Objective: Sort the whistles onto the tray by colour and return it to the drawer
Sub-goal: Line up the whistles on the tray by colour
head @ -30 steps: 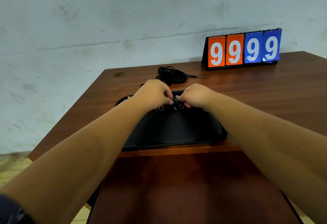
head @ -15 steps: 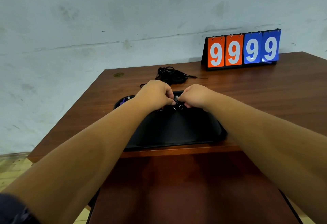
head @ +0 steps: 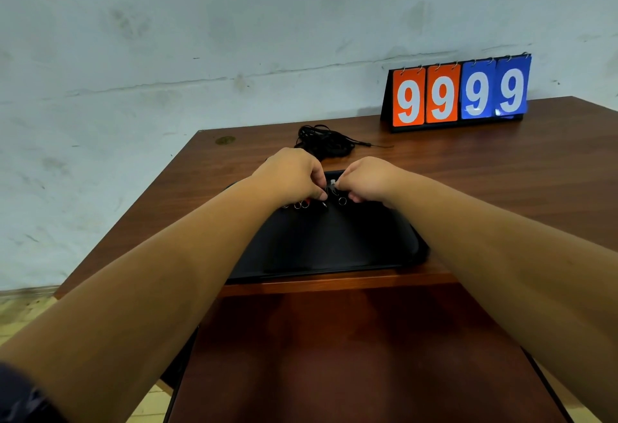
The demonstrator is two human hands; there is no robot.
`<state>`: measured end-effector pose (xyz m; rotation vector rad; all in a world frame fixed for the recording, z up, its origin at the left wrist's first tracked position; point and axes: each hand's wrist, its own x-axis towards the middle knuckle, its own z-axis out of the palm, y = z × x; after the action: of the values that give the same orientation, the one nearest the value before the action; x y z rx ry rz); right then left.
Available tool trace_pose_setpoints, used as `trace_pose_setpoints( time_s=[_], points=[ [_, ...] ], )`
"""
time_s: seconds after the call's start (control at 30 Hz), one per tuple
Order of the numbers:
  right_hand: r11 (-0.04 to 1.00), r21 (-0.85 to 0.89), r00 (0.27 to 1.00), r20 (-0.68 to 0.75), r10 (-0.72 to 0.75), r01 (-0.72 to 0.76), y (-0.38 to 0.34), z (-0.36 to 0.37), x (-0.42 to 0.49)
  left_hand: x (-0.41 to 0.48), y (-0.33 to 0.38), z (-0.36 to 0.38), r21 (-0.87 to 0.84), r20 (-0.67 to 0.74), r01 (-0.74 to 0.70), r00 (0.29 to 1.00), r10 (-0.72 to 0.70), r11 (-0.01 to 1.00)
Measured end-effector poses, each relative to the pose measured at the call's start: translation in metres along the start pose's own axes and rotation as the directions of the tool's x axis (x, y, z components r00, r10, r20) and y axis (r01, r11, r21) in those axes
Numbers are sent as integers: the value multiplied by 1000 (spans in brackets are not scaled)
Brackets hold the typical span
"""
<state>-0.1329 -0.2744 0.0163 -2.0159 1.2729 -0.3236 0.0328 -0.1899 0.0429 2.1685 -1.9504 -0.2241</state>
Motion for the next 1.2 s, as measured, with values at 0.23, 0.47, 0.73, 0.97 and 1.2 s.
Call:
trace_pose_setpoints(
  time_s=[0.23,0.47,0.73,0.97,1.2],
  points=[
    [1000,12,1000,-6,-3,3,-2,1,0,-4,-4,-9,-34,-79,-20,997,17,999],
    [972,219,992,-73,105,-87,-11,-4,3,-5,-12,-30,-130,-131,15,991,-32,991],
    [987,158,994,-103,41,-24,-24,-22,21,3,-41,-52,-247,-116,75,988,-106,966],
    [984,177,994,-112,-6,25,-27,-29,40,26,-57,-48,-367,-99,117,982,-163,923],
    [995,59,980,-183,-71,84,-18,-26,69,52,-61,-36,-388,-71,129,983,-169,912]
  ],
)
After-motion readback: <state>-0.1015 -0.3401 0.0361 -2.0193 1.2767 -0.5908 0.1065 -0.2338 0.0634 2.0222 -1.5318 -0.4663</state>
